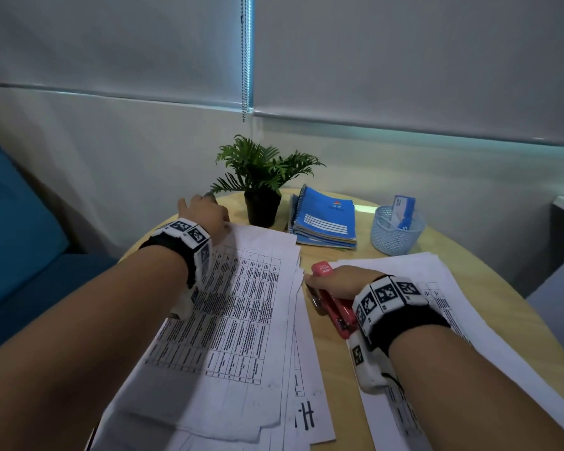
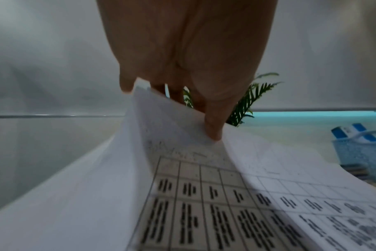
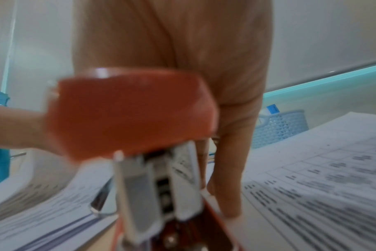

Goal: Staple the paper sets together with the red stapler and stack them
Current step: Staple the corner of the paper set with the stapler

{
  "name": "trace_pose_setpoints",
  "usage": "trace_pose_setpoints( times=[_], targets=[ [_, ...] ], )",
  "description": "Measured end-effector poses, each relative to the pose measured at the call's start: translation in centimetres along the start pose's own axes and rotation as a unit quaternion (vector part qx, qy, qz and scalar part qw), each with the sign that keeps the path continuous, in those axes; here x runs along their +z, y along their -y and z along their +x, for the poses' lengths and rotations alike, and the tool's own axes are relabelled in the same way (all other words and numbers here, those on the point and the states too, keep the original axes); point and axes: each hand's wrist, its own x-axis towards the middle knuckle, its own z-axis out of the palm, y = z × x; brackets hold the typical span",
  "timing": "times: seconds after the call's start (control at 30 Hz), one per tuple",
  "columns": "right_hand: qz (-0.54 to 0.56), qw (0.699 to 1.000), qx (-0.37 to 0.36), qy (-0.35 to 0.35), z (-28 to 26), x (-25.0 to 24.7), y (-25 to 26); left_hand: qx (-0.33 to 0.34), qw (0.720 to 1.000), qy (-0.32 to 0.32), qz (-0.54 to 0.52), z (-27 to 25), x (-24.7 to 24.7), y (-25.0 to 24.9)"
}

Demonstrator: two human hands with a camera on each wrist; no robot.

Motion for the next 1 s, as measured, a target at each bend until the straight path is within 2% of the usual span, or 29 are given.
trace_pose_setpoints(
  times=[0.07, 0.2, 0.3, 0.43, 0.53, 0.6, 0.67, 0.73, 0.83, 0.9, 0.97, 1.0],
  targets=[
    [0.012, 1.000, -0.012, 0.012, -1.1, 0.3, -0.2, 0.007, 0.999, -0.044, -0.029, -1.2, -1.4, 0.1],
    [0.149, 0.986, -0.066, 0.025, -3.0, 1.1, -0.9, 0.027, 0.987, -0.013, -0.160, -3.5, -3.8, 0.7],
    [0.177, 0.975, -0.131, -0.003, -4.4, 1.6, -1.1, 0.049, 0.980, -0.041, -0.189, -5.5, -5.8, 0.5],
    [0.280, 0.936, -0.213, -0.025, -6.6, 2.3, -1.0, 0.073, 0.973, -0.101, -0.196, -7.4, -9.3, -0.4],
    [0.356, 0.897, -0.261, -0.024, -8.0, 1.8, -1.0, 0.090, 0.947, -0.130, -0.279, -8.4, -12.2, -1.1],
    [0.371, 0.890, -0.265, -0.027, -9.2, 0.8, -0.9, 0.099, 0.928, -0.150, -0.328, -9.0, -14.0, -1.7],
    [0.362, 0.894, -0.257, -0.054, -10.2, -0.6, -0.9, 0.106, 0.925, -0.164, -0.325, -9.6, -15.2, -2.2],
    [0.345, 0.904, -0.242, -0.070, -11.1, -2.3, -1.2, 0.108, 0.938, -0.140, -0.299, -10.1, -15.7, -2.7],
    [0.314, 0.921, -0.218, -0.077, -12.2, -4.2, -2.4, 0.112, 0.967, -0.029, -0.228, -11.0, -15.3, -3.4],
    [0.272, 0.942, -0.182, -0.080, -12.1, -5.0, -3.7, 0.120, 0.974, 0.033, -0.189, -11.6, -13.9, -4.0],
    [0.195, 0.969, -0.131, -0.078, -11.7, -5.2, -4.9, 0.130, 0.976, 0.076, -0.157, -12.1, -11.9, -5.0],
    [0.119, 0.983, -0.104, -0.090, -11.4, -5.1, -5.2, 0.138, 0.976, 0.092, -0.140, -12.1, -10.6, -5.7]
  ],
)
